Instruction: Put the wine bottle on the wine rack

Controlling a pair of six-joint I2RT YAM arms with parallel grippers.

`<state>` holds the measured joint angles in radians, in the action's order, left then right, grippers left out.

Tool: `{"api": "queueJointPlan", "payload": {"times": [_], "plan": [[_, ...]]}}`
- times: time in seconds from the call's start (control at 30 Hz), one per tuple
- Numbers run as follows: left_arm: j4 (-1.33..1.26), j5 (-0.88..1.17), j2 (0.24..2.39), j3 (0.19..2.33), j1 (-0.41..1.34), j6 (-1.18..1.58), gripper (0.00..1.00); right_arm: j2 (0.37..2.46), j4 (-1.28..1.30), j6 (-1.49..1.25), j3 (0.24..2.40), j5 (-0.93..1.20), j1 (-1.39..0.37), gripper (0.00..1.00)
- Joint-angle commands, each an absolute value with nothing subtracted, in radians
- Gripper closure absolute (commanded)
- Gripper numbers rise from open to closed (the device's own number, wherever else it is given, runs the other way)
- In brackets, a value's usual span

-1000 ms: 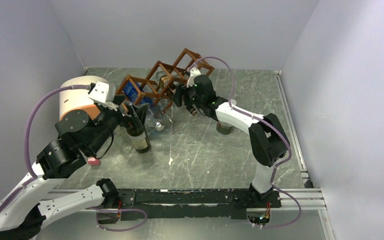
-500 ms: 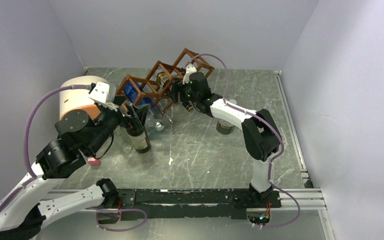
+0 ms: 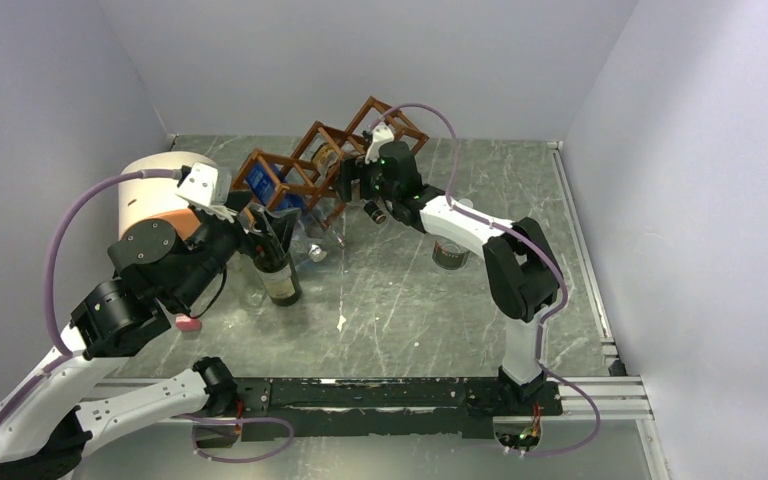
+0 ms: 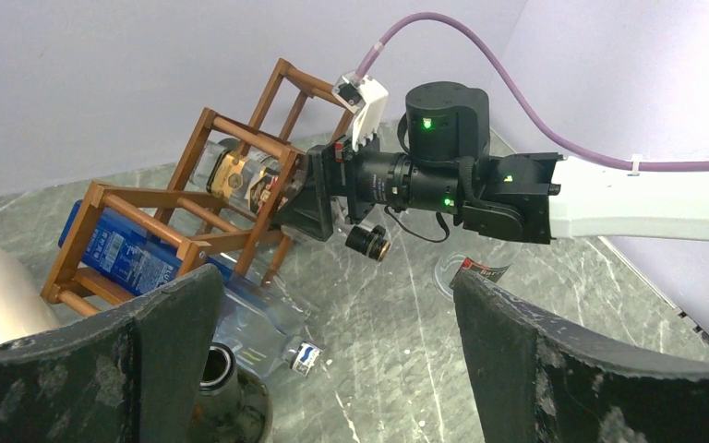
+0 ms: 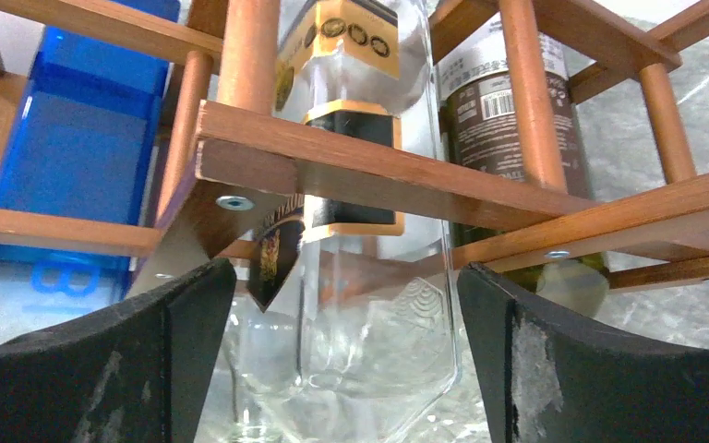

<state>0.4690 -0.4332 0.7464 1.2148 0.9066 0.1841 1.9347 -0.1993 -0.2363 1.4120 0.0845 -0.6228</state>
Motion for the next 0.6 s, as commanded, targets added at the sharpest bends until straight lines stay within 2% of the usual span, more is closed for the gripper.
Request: {"api": "queueJointPlan", "payload": {"times": [0.0,0.3,0.57], "plan": [[0.47,-0.407,0.75,1.233,0.904,0.179,0.01,1.912,-0.277,-0.238,1.457,0.05,-0.623,0.01],[0.47,-0.408,0.755,1.227,0.904,0.173,0.01,1.816,-0.236,-0.228,1.408,0.034,-0.622,0.0],[0.461,-0.414,0.745,1.208,0.904,0.176,0.01,1.697,-0.053,-0.237,1.377,0.038,-0.622,0.04]]}}
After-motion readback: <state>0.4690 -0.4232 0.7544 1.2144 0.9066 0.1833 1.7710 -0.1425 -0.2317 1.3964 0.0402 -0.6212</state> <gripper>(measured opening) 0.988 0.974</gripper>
